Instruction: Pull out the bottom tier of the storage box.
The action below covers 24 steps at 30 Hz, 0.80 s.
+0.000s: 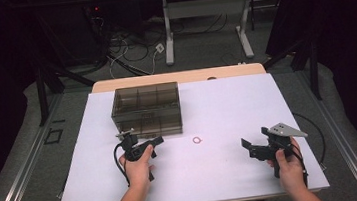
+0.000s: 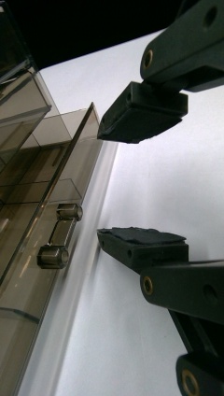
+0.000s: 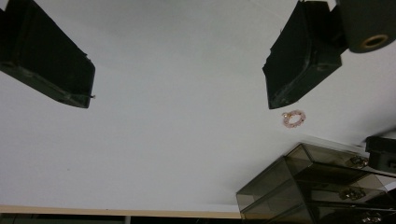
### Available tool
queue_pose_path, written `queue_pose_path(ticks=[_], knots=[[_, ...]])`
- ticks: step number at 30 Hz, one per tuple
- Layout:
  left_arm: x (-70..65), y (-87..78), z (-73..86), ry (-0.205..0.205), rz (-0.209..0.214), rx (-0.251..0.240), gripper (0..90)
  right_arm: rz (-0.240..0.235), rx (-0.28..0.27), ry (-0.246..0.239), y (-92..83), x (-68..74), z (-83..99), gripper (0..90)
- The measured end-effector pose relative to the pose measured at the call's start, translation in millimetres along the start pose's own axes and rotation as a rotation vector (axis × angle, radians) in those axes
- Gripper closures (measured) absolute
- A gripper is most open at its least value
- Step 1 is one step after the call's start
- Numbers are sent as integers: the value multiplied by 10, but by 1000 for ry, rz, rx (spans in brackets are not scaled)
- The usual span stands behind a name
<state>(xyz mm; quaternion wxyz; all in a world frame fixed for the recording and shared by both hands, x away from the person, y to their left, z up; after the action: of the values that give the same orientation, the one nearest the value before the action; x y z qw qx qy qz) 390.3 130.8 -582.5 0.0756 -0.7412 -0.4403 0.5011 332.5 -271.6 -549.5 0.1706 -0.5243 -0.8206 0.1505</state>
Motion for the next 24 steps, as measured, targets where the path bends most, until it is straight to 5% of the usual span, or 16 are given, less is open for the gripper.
queue_pose_path(ticks=[6, 15, 24], knots=[[-42, -14, 22, 77, -36, 20, 436, -1, 0, -1, 1, 3, 2, 83], [-71, -31, 25, 123, -55, 39, 403, 0, 6, -7, 5, 6, 5, 83], [-144, -59, 13, 213, -69, 54, 382, -2, 8, -2, 13, 3, 9, 83]])
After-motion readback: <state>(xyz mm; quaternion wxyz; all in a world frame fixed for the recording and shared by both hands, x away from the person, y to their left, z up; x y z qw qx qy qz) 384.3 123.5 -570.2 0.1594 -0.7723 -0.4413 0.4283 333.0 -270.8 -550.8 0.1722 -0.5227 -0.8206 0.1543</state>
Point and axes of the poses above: each handheld gripper's, and its own axes: y roughly forward along the jaws, z roughly out of its underside, x roughly to its left, the point moved 3 cm from there along y, roughly forward along the jaws, and after that the axes turned 1 degree about z, right-handed, at the moved point
